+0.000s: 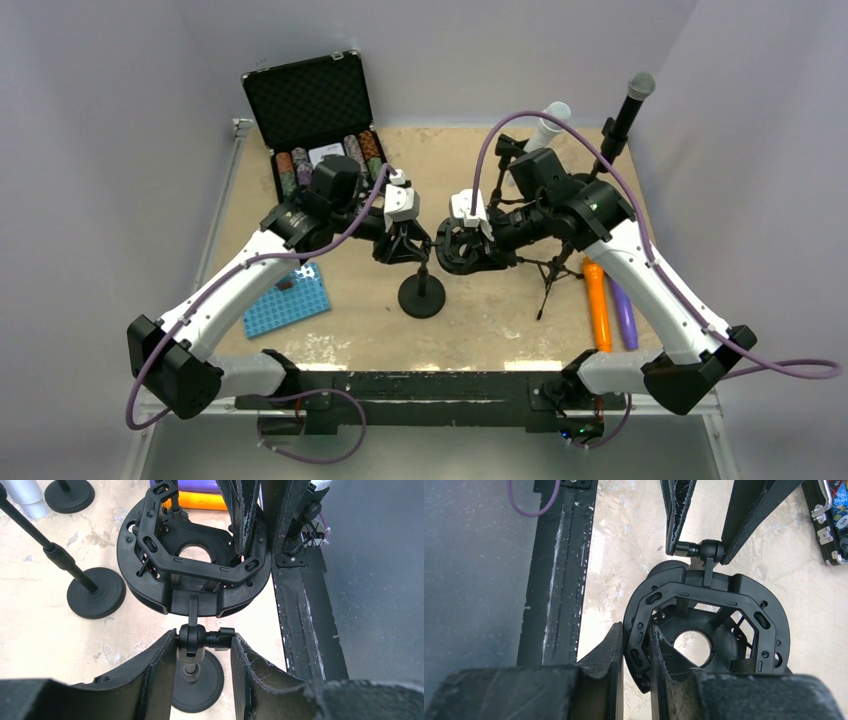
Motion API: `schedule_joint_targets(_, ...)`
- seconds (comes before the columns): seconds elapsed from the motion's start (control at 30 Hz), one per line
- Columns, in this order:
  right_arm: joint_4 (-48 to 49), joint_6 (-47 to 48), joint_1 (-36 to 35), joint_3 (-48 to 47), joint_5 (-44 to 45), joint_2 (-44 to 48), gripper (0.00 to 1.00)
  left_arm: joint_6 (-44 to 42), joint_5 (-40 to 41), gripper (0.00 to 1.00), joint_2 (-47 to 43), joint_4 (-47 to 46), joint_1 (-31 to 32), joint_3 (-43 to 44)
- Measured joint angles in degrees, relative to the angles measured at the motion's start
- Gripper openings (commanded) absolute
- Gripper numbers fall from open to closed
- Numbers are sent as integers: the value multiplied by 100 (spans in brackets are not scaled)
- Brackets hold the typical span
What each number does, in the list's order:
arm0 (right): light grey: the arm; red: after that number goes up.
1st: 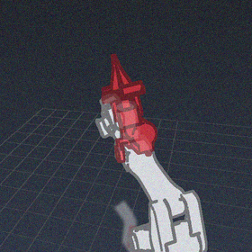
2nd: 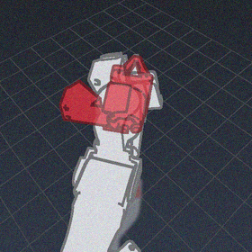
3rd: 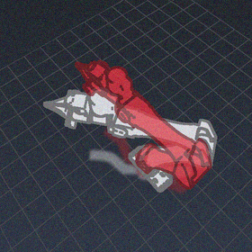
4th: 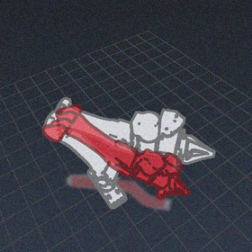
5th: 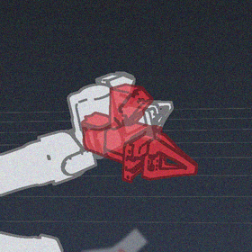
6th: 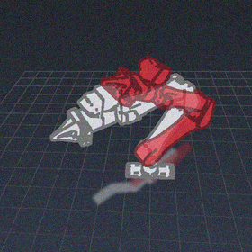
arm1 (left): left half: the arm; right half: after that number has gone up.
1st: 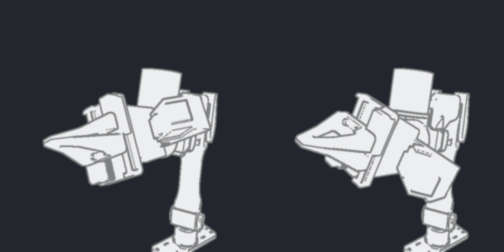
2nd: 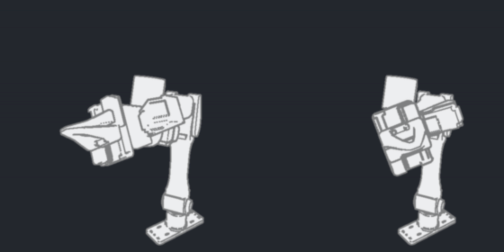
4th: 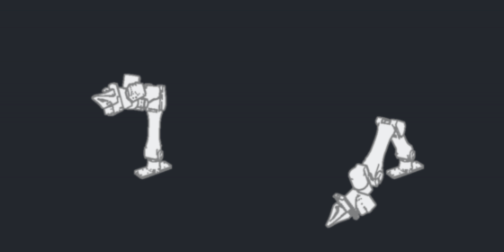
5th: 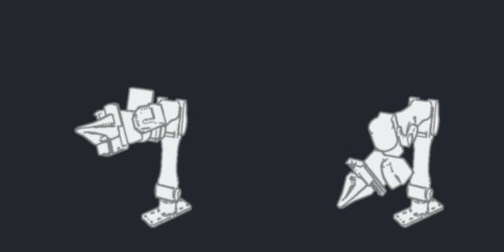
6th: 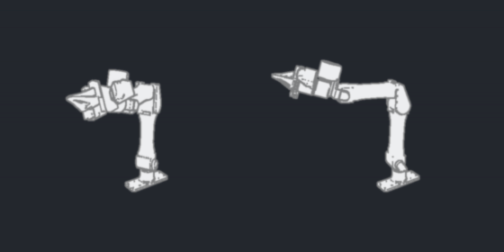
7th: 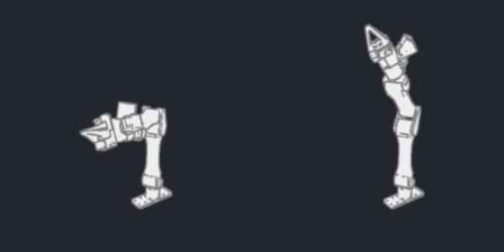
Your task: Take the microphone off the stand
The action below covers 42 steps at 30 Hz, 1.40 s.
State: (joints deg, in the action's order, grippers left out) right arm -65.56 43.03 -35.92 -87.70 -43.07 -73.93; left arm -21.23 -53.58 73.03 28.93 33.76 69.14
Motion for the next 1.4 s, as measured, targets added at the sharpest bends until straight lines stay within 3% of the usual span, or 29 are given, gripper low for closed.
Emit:
schedule_joint_targets(0.4,-94,-37,-20,-39,-61,-107,3,223,-92,0,-356,-1097,-66,-848)
schedule_joint_targets(0.8,-688,-44,-166,-750,61,-588,2,1211,-136,0,-796,-2741,-153,-1838)
schedule_joint_targets(1.07,-1434,-22,-398,-1659,404,-1174,2,2339,39,0,-1040,-4520,-214,-2758)
schedule_joint_targets(1.4,-1613,-59,-612,-1851,662,-1344,0,2553,162,0,-1108,-5366,-219,-3193)
